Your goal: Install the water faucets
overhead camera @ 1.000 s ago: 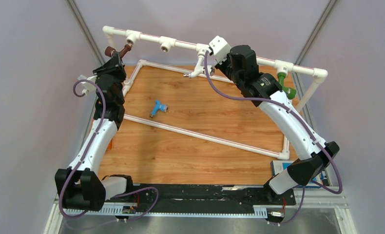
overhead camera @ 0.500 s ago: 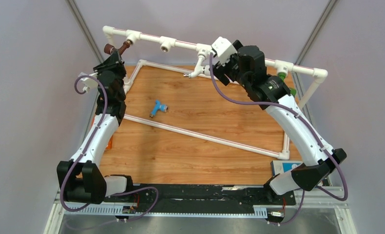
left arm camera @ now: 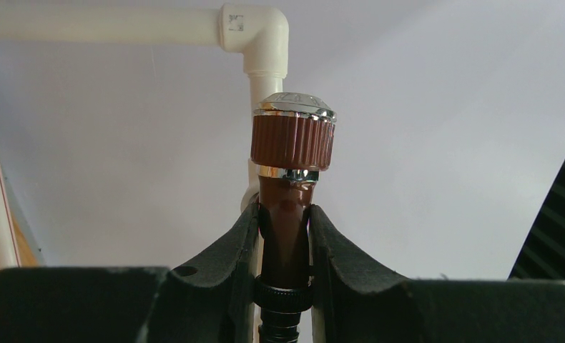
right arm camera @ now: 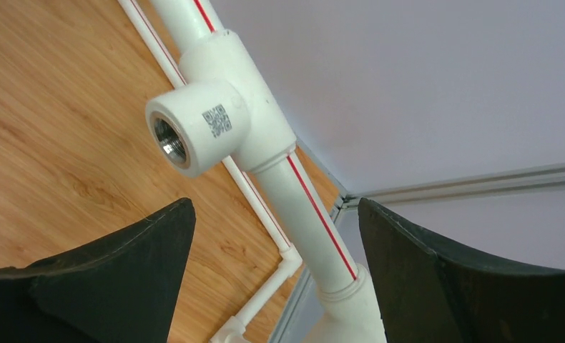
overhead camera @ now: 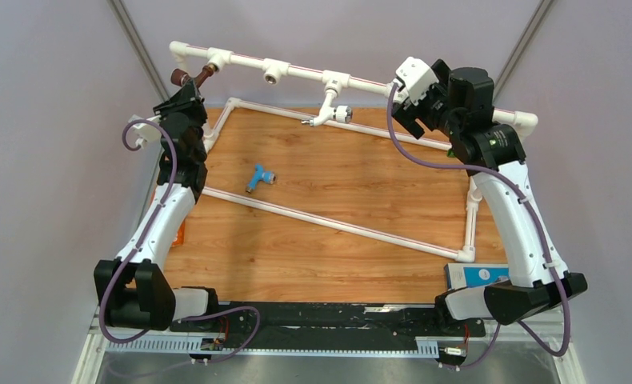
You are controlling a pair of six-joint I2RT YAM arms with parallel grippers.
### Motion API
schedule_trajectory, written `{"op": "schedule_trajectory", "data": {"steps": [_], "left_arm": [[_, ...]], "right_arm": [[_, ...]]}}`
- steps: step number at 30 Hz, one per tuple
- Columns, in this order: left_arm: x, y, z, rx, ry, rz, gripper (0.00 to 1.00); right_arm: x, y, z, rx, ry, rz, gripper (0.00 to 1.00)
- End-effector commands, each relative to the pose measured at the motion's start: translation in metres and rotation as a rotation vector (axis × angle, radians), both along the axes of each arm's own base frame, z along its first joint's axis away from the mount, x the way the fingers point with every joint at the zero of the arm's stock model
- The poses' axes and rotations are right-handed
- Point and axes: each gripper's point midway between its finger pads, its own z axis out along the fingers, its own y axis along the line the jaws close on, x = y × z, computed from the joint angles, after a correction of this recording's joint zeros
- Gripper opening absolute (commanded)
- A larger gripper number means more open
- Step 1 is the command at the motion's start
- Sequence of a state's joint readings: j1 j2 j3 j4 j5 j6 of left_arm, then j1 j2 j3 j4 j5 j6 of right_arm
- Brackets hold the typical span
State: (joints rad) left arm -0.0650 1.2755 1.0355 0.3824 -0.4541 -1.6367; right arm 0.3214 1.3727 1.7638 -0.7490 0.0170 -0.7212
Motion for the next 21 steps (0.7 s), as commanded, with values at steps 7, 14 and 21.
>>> {"op": "schedule_trajectory", "data": {"steps": [7, 14, 21], "left_arm": [[-0.002, -0.002, 0.036, 0.010, -0.098, -0.015, 0.00], [-0.002, -0.001, 0.035, 0.014, -0.088, -0.008, 0.00], [0.004, -0.007, 0.030, 0.012, -0.073, -0.037, 0.00]], "right_arm": [[0.014, -0.019, -0.011, -0.115, -0.016, 0.010, 0.86], [0.036, -0.009, -0.036, -0.127, 0.024, 0.037, 0.50], [0.033, -0.003, -0.044, -0.105, 0.043, 0.064, 0.03]]}}
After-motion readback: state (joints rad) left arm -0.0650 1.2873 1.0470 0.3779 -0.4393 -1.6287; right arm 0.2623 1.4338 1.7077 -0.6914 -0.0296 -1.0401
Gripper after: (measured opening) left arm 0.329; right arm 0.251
